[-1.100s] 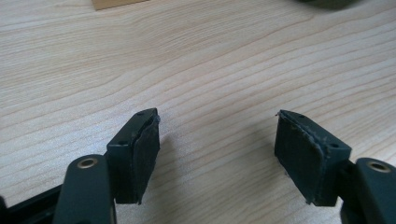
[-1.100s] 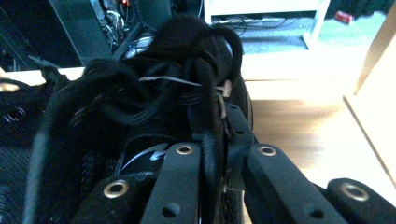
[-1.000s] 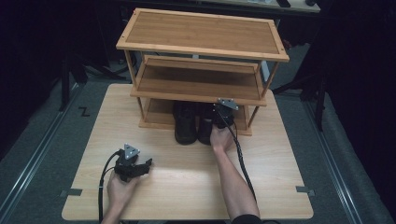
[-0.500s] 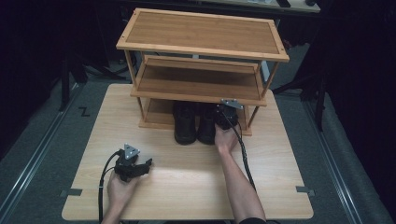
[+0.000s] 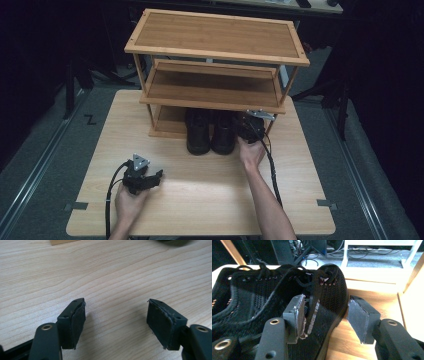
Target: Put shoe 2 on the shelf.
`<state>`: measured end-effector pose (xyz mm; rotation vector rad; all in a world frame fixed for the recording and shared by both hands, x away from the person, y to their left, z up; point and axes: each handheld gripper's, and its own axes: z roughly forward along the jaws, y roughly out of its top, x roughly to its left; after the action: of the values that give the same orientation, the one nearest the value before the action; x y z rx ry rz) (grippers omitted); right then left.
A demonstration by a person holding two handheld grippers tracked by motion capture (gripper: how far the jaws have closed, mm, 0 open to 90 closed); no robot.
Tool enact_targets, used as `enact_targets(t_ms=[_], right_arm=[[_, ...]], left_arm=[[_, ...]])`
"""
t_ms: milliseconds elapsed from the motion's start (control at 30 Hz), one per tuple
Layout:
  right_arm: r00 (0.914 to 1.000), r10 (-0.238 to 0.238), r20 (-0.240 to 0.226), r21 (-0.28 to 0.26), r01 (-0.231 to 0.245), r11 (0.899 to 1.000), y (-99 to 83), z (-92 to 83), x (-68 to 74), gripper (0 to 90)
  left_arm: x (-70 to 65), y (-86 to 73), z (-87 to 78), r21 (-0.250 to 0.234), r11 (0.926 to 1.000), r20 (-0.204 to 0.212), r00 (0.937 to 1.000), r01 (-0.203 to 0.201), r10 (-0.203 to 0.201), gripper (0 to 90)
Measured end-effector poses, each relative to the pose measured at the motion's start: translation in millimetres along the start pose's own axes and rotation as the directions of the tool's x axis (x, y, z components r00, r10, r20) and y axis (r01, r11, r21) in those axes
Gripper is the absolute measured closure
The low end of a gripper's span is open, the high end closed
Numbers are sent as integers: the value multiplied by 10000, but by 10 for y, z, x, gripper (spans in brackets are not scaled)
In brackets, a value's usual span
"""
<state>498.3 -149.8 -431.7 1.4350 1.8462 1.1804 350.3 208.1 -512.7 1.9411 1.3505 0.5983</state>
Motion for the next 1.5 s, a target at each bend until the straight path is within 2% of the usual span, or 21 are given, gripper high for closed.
enact_targets(t_ms=[400, 667, 867, 1033, 1133, 1367, 1467, 1500], right_arm=[[9985, -261, -478, -63, 258, 9996, -92, -347, -180, 475], [9965, -349, -765, 38, 353, 9994, -272, -589, -353, 472], [9950, -467, -883, 267, 493, 9984, -489, -739, -483, 472], [9963, -510, -699, 646, 555, 9964, -749, -811, -614, 469], [9971, -647, -406, 952, 683, 9931, -900, -837, -680, 465], [9939, -1073, 251, 1760, 1013, 9792, -1160, -840, -808, 459], [9923, -1206, 291, 1958, 1127, 9741, -1205, -839, -827, 459], [9910, -1296, 334, 2219, 1191, 9678, -1219, -827, -835, 448]], left_arm=[[-1, 1, 1, 2, 10000, -9, 10000, 0, 0, 315], [-2, 2, 2, 9, 10000, -19, 10000, 4, -4, 312], [-3, 3, 3, 10, 10000, -29, 10000, 7, -7, 312], [-4, 3, 3, 15, 10000, -39, 10000, 7, -7, 312], [-5, 4, 4, 16, 10000, -43, 10000, 7, -7, 311], [-6, 5, 5, 8, 10000, -53, 10000, 27, -27, 312], [-7, 5, 6, 5, 10000, -57, 10000, 32, -32, 312], [-8, 5, 6, 7, 10000, -59, 10000, 30, -30, 312]])
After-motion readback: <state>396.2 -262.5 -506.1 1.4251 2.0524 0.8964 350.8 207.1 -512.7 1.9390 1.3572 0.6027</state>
